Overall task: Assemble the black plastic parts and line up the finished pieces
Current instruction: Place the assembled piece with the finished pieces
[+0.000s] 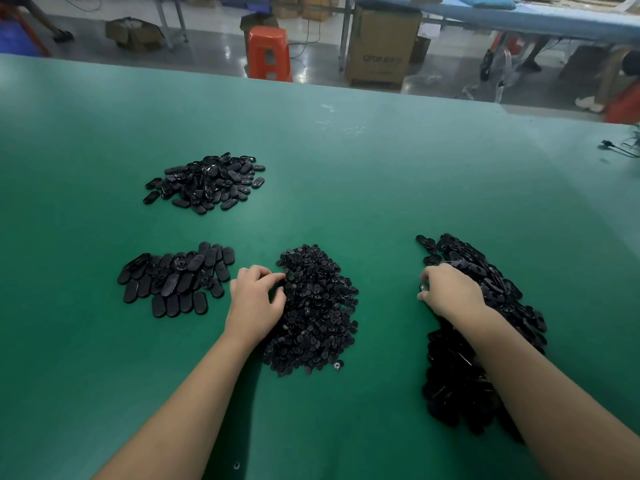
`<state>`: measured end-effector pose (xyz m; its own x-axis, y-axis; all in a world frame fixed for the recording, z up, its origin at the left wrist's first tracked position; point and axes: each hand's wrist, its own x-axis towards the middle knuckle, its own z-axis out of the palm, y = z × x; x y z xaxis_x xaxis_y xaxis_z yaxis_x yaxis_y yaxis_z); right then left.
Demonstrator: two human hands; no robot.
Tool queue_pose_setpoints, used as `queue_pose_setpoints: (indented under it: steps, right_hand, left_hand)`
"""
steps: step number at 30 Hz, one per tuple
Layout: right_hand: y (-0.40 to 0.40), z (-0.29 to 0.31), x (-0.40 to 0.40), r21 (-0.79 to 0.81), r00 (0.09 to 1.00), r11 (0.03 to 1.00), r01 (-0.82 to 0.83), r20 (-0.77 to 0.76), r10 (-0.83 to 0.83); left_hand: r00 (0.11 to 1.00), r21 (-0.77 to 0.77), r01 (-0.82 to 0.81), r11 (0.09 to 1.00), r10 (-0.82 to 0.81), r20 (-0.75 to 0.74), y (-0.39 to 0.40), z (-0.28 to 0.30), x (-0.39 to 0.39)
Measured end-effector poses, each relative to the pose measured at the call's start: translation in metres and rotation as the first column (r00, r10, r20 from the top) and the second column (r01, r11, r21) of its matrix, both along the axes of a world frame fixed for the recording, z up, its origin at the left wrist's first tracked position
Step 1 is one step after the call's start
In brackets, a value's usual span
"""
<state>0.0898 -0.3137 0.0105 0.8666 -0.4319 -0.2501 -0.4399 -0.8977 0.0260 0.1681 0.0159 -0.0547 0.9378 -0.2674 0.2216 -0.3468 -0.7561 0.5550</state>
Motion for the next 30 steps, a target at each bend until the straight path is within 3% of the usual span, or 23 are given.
queue_pose_setpoints:
  steps: [8,12,14,17,20,23,26,30]
  right_hand:
    - [0.002,-0.001,-0.002,0.135,0.995,0.990,0.045,0.081,-0.056]
    - [0.008,0.005,0.001,0.317,0.968,0.946,0.067,0.210,-0.139]
    - [0.017,0.006,0.001,0.559,0.907,0.823,0.105,0.285,-0.309]
    - [0.036,0.002,-0.002,0.870,0.778,0.489,0.064,0.263,-0.570]
    - [0.057,-0.010,-0.009,0.953,0.702,0.302,0.003,0.213,-0.679]
    - [0.073,-0.027,-0.017,0.979,0.666,0.202,-0.035,0.173,-0.725]
    - [0.083,-0.040,-0.022,0.979,0.645,0.194,-0.069,0.192,-0.739]
    - [0.088,-0.050,-0.031,0.950,0.641,0.292,-0.112,0.293,-0.709]
  left_hand:
    - [0.999,-0.069,0.012,0.998,-0.016,-0.049,0.002,0.004,0.001]
    - [0.998,-0.138,-0.004,0.990,-0.005,-0.064,0.001,0.008,0.000]
    - [0.997,-0.180,-0.014,0.984,-0.001,-0.079,0.002,0.010,-0.001]
    - [0.996,-0.206,-0.023,0.978,0.005,-0.092,0.002,0.012,-0.003]
    - [0.997,-0.216,-0.018,0.976,0.000,-0.082,0.002,0.012,-0.003]
    - [0.997,-0.231,-0.012,0.973,-0.006,-0.078,0.004,0.011,-0.003]
    - [0.994,-0.269,-0.044,0.962,0.015,-0.111,0.006,0.010,-0.003]
    - [0.992,-0.280,-0.047,0.959,0.013,-0.123,0.005,0.011,-0.002]
